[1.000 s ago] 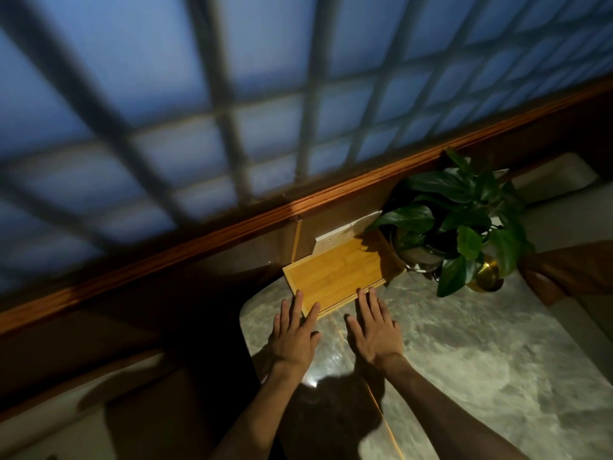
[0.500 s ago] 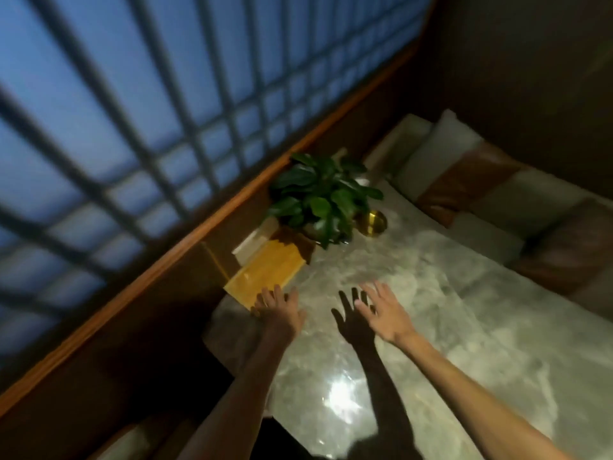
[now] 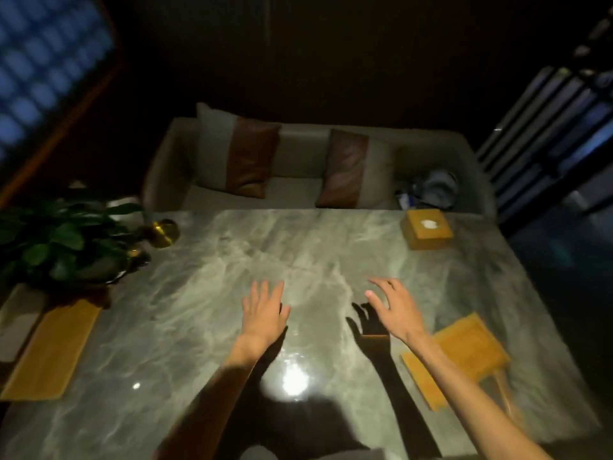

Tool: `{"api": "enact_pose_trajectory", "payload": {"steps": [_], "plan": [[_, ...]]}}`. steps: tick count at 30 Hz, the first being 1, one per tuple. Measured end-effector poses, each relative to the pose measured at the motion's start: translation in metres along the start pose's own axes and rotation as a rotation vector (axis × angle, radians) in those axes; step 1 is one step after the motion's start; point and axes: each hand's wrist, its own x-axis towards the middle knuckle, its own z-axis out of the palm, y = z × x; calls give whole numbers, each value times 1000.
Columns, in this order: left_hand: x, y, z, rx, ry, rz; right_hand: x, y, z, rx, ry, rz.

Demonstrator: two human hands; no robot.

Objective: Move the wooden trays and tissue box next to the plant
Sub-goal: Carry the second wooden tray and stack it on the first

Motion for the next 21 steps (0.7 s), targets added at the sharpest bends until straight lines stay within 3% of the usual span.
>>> {"api": "enact_pose_trajectory", "payload": {"steps": [5,10,14,18,21], "plan": [[3,107,46,58,-7,49,-21,125,-44,46,17,103],[-8,185,90,-121,71,-4,-55,224,-70,183,51,294],[-14,224,118,-121,80,-11,-84,277,-80,288,90,348],[-13,251,138,-73,91,-34,-94,314,-82,228,192,323],[-14,266,156,-72,59,-108,-86,328,-93,288,73,377]]}}
